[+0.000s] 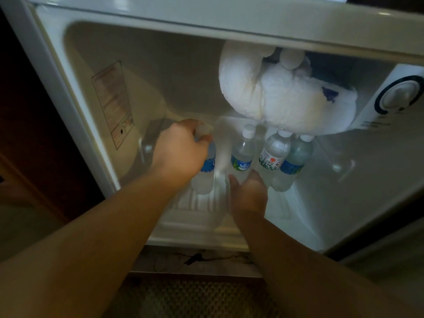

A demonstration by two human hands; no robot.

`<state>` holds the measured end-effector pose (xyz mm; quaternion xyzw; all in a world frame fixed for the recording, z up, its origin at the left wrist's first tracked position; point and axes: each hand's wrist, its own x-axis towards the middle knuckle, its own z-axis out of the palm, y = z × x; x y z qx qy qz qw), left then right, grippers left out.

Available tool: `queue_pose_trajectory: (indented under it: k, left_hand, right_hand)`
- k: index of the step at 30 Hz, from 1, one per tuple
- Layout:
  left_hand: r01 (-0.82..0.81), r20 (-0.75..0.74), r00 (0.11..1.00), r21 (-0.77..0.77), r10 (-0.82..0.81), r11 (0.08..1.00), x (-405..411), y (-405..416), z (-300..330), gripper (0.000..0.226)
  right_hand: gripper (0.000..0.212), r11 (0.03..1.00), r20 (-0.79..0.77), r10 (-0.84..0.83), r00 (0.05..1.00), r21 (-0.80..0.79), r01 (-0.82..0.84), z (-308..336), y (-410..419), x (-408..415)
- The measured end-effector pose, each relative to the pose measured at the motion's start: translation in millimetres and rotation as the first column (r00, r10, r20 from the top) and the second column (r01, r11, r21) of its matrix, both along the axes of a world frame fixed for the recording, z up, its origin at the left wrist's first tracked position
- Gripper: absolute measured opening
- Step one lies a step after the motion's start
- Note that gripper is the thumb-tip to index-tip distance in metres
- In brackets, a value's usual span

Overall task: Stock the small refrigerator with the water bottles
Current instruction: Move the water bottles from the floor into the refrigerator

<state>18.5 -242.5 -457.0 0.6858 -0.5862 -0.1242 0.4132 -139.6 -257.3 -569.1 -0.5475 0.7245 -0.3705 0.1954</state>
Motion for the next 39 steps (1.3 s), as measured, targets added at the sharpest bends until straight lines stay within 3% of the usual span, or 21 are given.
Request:
queue_pose_trajectory:
  k: [5, 8, 10, 14, 19, 22, 30, 34, 39]
  left_hand:
    - [0.035, -0.013, 0.999, 0.034, -0.034, 0.999, -13.3, -19.0, -2.0, 0.018]
    - [0.056, -0.012, 0.998, 0.058, -0.055, 0.997, -22.6, -28.7, 0.8, 0.020]
    - [0.072, 0.008, 0.997, 0.060, -0.073, 0.996, -27.3, -34.6, 2.7, 0.022]
    - [0.099, 0.047, 0.994, 0.052, -0.101, 0.994, -34.1, -42.6, 4.5, 0.025]
    - [0.121, 0.020, 0.992, 0.052, -0.122, 0.991, -38.4, -51.7, 3.2, 0.007]
    - [0.137, 0.000, 0.991, 0.037, -0.137, 0.990, -38.3, -51.6, 1.2, 0.026]
    - [0.110, 0.054, 0.992, 0.033, -0.112, 0.993, -25.4, -40.1, -2.4, 0.045]
    - [0.123, 0.000, 0.992, 0.080, -0.123, 0.989, -19.2, -36.3, -3.4, 0.045]
    - [0.112, -0.011, 0.994, 0.114, -0.111, 0.987, -18.2, -25.4, -6.0, 0.062]
  right_hand:
    - [0.056, 0.992, 0.061, 0.058, 0.996, 0.111, -0.064, -18.6, 21.7, -16.5]
    - [0.061, 0.964, -0.120, 0.215, 0.969, 0.186, -0.190, -32.1, 30.1, -24.9]
    - [0.064, 0.923, -0.297, 0.372, 0.880, 0.220, -0.316, -41.4, 37.8, -27.9]
    - [0.067, 0.853, -0.394, 0.521, 0.757, 0.271, -0.446, -46.2, 44.6, -34.3]
    - [0.074, 0.892, -0.568, 0.445, 0.692, 0.214, -0.398, -49.7, 49.0, -29.2]
    - [0.079, 0.877, -0.576, 0.479, 0.662, 0.275, -0.394, -48.6, 51.1, -28.6]
    - [0.072, 0.891, -0.598, 0.451, 0.663, 0.252, -0.379, -50.8, 50.5, -27.7]
    - [0.070, 0.896, -0.597, 0.441, 0.671, 0.246, -0.369, -53.6, 50.5, -26.8]
    - [0.067, 0.909, -0.580, 0.412, 0.702, 0.207, -0.362, -55.2, 50.9, -24.7]
